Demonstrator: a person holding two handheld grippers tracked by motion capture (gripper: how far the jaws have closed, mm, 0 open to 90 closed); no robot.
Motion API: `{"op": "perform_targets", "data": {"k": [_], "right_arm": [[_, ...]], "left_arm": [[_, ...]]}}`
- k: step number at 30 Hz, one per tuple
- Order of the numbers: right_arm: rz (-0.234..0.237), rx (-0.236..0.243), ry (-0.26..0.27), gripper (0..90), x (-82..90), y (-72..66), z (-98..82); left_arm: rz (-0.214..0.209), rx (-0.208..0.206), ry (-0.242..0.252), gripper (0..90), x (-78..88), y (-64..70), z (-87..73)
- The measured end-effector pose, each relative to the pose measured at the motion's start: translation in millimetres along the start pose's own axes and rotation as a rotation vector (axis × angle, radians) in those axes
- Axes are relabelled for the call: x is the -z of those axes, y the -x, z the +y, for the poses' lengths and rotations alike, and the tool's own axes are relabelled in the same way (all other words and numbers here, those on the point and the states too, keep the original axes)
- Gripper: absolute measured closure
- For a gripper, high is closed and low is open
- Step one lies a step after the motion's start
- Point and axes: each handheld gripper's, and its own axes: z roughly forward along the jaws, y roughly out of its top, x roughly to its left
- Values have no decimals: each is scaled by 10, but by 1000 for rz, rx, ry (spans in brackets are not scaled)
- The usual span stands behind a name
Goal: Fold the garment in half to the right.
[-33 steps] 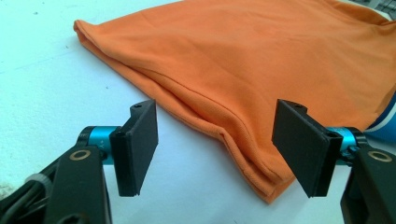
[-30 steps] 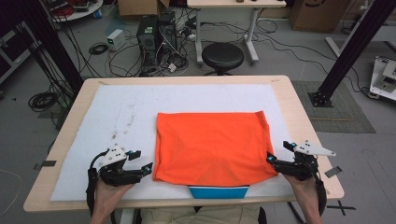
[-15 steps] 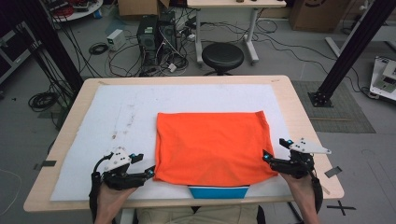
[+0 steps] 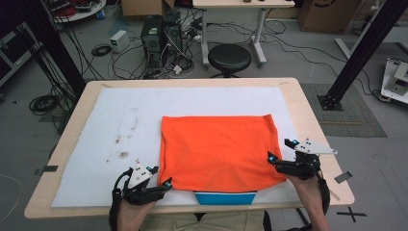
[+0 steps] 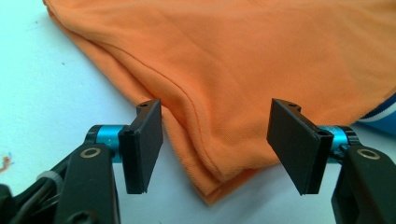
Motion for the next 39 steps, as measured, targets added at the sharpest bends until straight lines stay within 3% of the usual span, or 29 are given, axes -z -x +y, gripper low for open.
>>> {"op": "perform_targets", "data": {"k": [5, 12, 18, 28, 39], "right_arm": [[5, 4, 1, 197, -42, 11, 56], [8, 19, 3, 197, -57, 22, 134], [5, 23, 6, 197, -51, 22, 159], [25, 35, -6, 197, -80, 13, 245], [105, 78, 4, 197, -244, -103, 496]], "left_arm": [[10, 19, -30, 360, -34, -31, -36], [-35, 41, -67, 363, -104, -95, -81], [-30, 32, -57, 373, -101, -85, -97], [-80, 45, -64, 519, -78, -133, -88], [-105, 55, -67, 678, -75, -160, -86]]}}
